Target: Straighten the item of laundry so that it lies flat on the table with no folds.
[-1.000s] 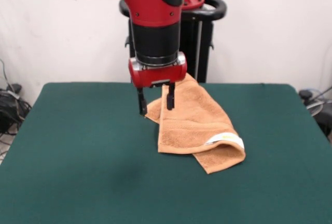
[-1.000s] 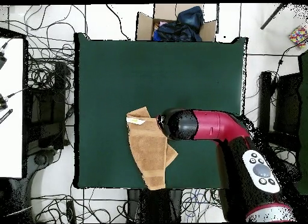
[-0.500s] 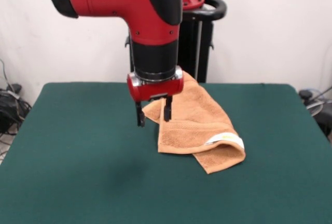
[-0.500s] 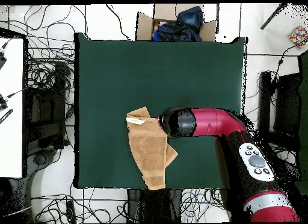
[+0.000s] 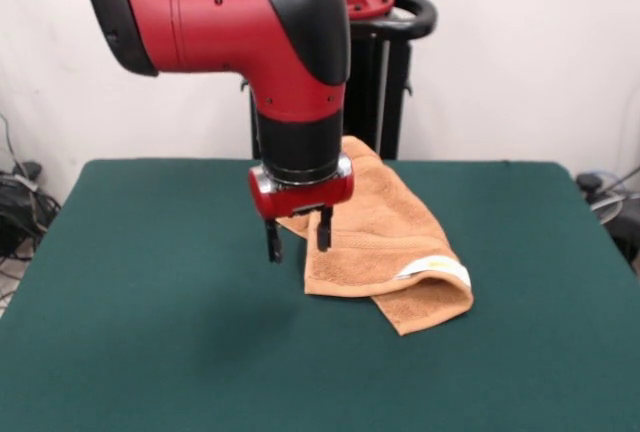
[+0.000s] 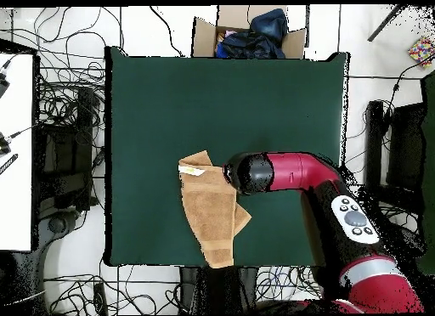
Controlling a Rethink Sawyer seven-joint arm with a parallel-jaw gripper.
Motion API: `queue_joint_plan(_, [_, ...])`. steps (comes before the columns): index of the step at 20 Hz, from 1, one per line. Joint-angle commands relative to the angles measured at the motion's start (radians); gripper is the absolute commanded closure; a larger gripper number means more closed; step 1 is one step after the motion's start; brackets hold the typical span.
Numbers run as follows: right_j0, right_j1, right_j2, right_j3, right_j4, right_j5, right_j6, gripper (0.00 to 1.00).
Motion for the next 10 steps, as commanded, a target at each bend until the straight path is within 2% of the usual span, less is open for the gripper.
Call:
queue_joint_plan(1, [0.036,0.054,0.036,-0.071,-0.061,0.015,-0.049,0.00])
queue_joint_plan(10, [0.042,0.080,0.030,-0.091,-0.080,0.008,-0.040,0.00])
